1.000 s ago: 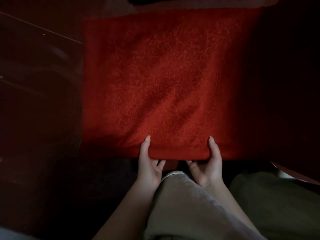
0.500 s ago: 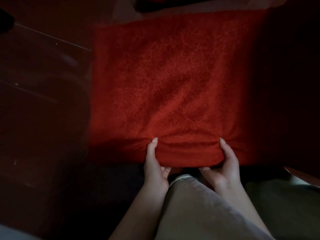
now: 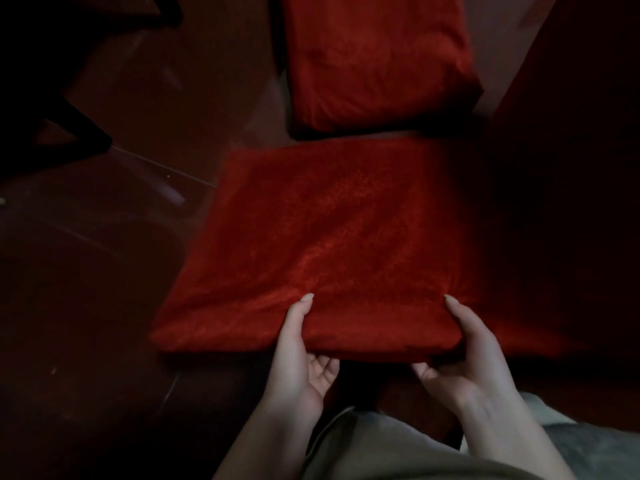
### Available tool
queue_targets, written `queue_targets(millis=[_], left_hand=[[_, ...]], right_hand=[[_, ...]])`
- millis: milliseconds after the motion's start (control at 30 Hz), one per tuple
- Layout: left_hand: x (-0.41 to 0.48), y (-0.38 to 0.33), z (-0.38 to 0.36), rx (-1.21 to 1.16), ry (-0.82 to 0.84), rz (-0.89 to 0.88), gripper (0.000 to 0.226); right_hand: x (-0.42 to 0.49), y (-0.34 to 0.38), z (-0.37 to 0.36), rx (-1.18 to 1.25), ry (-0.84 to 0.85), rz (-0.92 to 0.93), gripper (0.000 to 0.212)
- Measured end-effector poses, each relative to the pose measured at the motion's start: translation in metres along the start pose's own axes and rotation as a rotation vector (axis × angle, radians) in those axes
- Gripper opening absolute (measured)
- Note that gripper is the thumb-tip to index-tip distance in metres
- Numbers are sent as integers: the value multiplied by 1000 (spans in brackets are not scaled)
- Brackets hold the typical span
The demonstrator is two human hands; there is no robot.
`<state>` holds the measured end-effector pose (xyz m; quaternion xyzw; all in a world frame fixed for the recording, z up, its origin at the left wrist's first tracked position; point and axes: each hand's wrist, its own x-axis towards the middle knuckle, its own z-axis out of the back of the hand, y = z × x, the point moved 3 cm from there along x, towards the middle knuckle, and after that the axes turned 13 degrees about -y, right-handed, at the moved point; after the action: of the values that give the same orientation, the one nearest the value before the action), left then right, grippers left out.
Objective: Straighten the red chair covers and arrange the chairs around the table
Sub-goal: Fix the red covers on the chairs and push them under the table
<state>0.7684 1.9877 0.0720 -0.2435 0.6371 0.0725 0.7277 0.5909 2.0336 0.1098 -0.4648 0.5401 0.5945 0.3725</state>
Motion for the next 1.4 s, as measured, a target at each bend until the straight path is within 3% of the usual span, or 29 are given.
queue_targets(millis=[167,433,633,767,833,900,933,1000,1033,1100,1267,1400], left_hand=[[-32,-28,-11,4,84,-21,69],[-71,-72,-44,51,144,-173,62],[-94,-104,-59,171,141,-322,71],[-120,-135,-52,715,261,-546,60],[-138,-157,-62,573,263,-825,43],[-158,-175,-77,360,195,-1154,30],[-163,-181,-86,391,103,-1348,29],[-163,-187,-108,774,-247,-1708,34],[-158,-186,-118,994,-400,-1785,41],[-149,-181,-133,1234,-542,-1803,52],[-144,-180,-139,1192,-609,-1825,60],[-146,-177,-137,1173,-610,-1885,64]], right_hand=[[-28,25,-16,-56,60,-27,37],[-71,65,-53,-307,45,89,60],[-96,80,-96,-174,-41,181,58],[-101,90,-120,-47,-54,260,31],[-105,97,-131,-8,-80,291,31],[-109,102,-140,23,-99,303,32],[-110,104,-143,24,-98,307,31],[-113,109,-149,11,-89,326,32],[-112,111,-151,10,-96,333,33],[-112,114,-153,11,-120,332,41],[-108,113,-150,7,-138,341,74],[-112,116,-133,-143,24,385,87]])
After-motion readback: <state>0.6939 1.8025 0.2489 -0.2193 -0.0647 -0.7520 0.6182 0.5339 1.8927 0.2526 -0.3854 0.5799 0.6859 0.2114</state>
